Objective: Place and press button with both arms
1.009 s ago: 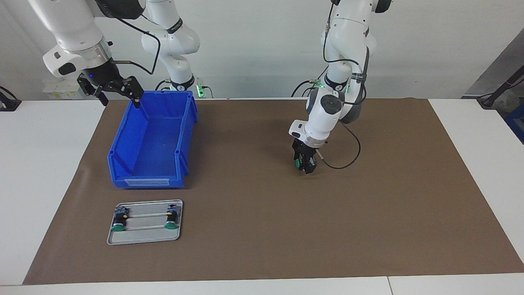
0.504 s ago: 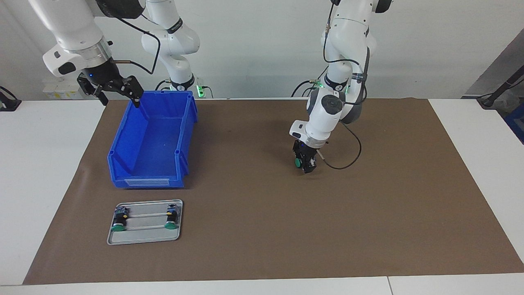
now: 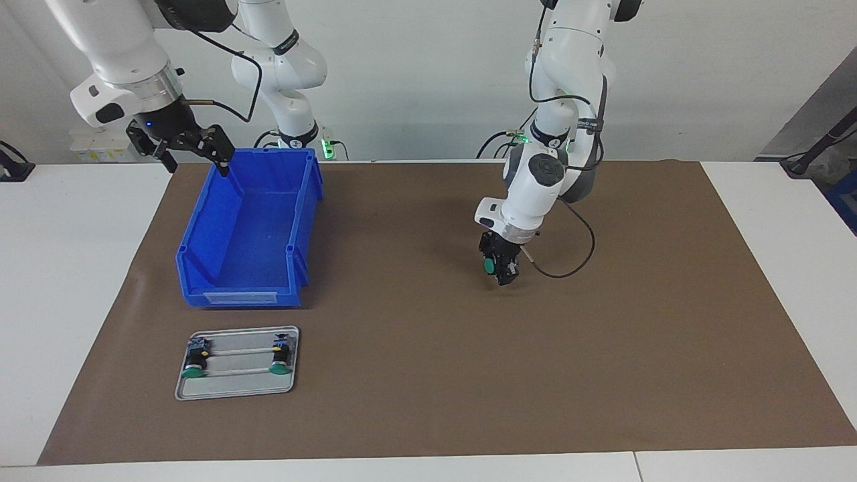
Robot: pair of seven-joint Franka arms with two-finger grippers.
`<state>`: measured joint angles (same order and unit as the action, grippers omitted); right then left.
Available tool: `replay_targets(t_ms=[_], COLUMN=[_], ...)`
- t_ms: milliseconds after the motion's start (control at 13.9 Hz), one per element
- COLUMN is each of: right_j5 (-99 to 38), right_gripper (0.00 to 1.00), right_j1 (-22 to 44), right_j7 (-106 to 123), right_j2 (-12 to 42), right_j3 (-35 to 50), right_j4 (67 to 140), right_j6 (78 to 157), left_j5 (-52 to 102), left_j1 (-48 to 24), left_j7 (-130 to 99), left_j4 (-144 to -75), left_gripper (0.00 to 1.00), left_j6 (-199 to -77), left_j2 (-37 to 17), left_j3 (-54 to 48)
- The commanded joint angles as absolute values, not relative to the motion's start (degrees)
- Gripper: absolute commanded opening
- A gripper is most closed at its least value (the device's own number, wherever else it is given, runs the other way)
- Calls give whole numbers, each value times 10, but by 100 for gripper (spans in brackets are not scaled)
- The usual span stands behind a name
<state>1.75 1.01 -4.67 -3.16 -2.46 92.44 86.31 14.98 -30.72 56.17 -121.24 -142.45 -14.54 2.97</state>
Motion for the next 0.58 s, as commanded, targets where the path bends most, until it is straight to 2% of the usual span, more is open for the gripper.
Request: replay_targets(t_ms=[0, 504], right_j5=[25, 25], right_gripper=[100, 100], right_j1=[3, 2], right_j7=[-39, -38], right_j2=[-47, -46], right_j3=[-21, -21], right_j4=[942, 942], right_j6=[871, 871], left_j5=[167, 285], left_j1=[-295, -257], left_j7=[562, 631], left_j4=[-1192, -1190], left_gripper=[10, 7], left_j6=[-1404, -1398], left_j2=[-149, -149], left_j3=[31, 27])
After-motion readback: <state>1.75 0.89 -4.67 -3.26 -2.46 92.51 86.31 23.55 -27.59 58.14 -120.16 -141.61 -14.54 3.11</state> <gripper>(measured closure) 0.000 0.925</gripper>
